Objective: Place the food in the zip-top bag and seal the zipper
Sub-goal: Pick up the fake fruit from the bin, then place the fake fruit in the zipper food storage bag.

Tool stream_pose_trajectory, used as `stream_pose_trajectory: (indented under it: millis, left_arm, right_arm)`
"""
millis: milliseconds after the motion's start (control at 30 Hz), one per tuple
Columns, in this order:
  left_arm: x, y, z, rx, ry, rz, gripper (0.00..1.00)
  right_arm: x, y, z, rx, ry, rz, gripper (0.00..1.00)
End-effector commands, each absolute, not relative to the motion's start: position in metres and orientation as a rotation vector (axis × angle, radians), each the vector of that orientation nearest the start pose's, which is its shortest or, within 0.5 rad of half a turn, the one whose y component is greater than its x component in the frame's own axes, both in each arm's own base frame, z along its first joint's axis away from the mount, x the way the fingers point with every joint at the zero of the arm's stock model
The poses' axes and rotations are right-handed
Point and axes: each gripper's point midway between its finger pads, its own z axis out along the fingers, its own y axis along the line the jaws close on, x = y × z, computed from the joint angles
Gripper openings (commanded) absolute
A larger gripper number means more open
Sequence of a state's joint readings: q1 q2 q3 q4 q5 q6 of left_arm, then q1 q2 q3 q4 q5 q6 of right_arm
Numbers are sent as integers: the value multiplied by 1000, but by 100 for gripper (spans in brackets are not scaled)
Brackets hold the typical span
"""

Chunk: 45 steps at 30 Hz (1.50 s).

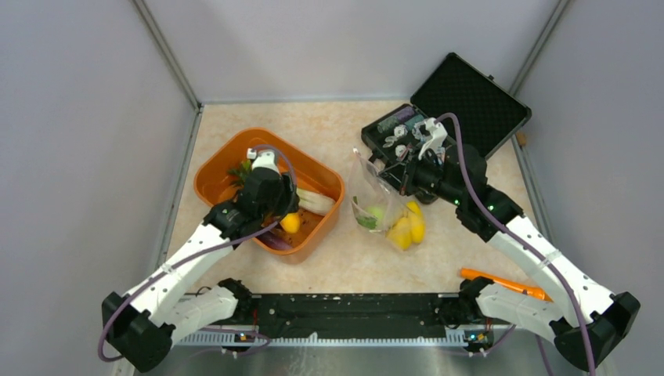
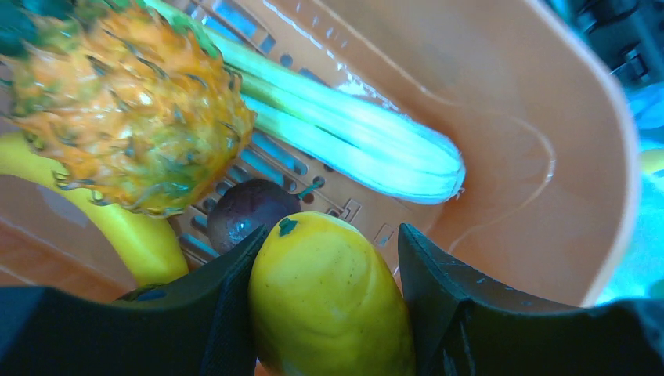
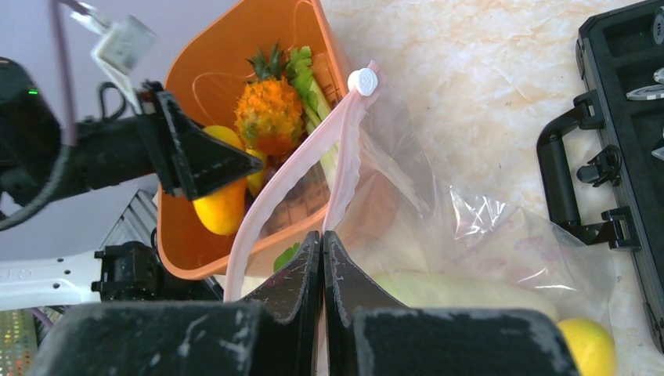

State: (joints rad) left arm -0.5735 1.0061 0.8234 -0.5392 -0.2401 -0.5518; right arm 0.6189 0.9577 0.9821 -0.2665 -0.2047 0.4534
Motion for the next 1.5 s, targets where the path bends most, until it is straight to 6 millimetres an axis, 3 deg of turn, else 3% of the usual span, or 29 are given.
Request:
stream_pose_trajectory:
  millis: [0, 267, 533, 767, 1067, 1267, 1467]
  left_arm:
    - [270, -136, 217, -153, 2084, -369, 9]
    - [264, -136, 251, -141, 1929, -471, 12]
    - [238, -178, 325, 88, 1616, -826, 13]
    - [213, -201, 351, 265, 1514, -982, 12]
    - [201, -233, 404, 334, 1232, -1257, 12]
    - [206, -270, 415, 413, 1138, -1451, 9]
    - [225, -298, 411, 443, 1087, -1345, 8]
  right_arm:
    - [247, 242, 310, -299, 1845, 953, 0]
    - [245, 244, 308, -291, 1841, 978, 0]
    - [244, 247, 306, -278, 1836, 1011, 0]
    - [243, 249, 307, -268, 1828, 1036, 0]
    - [243, 252, 310, -247, 1808, 1076, 0]
    - [242, 254, 321, -242, 1789, 1102, 0]
    - [239, 251, 329, -225, 1762, 1115, 0]
